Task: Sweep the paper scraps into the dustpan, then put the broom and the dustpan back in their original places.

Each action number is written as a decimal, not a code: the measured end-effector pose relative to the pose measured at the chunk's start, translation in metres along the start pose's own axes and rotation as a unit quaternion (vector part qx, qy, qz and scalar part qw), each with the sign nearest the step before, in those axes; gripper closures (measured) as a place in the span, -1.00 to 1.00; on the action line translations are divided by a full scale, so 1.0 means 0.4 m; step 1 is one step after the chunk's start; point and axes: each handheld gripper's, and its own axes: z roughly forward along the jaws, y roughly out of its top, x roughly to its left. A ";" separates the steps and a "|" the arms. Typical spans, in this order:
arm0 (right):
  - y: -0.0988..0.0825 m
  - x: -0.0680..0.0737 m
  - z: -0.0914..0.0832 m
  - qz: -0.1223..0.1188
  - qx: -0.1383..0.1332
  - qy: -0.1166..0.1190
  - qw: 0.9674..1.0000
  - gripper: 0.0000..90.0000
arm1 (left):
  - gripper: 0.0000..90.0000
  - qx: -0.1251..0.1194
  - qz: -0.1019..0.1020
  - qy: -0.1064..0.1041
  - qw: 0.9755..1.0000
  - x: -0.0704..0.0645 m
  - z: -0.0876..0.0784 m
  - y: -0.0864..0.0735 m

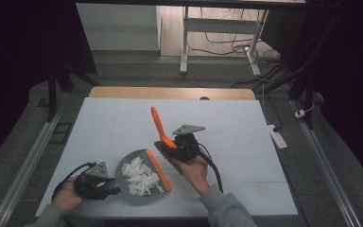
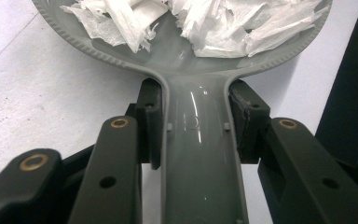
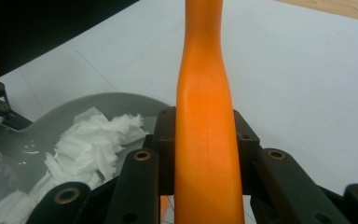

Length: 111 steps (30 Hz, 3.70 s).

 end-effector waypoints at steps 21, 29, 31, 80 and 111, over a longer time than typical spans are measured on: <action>-0.046 -0.078 -0.077 0.019 -0.003 -0.025 1.000 0.57 | 0.37 -0.020 -0.020 0.010 1.000 0.008 -0.009 -0.008; -0.055 -0.096 -0.103 0.021 -0.008 -0.028 0.999 0.57 | 0.37 -0.033 -0.031 0.024 0.999 0.010 -0.015 -0.007; -0.060 -0.101 -0.109 0.022 -0.008 -0.028 0.999 0.57 | 0.37 -0.035 -0.035 0.031 0.998 0.011 -0.017 -0.005; -0.172 -0.214 -0.291 0.014 -0.014 -0.034 0.999 0.57 | 0.37 -0.101 -0.180 0.130 0.970 0.040 -0.054 0.017; -0.172 -0.245 -0.328 0.024 -0.023 -0.020 0.999 0.56 | 0.37 -0.104 -0.275 0.216 0.931 0.033 0.040 0.078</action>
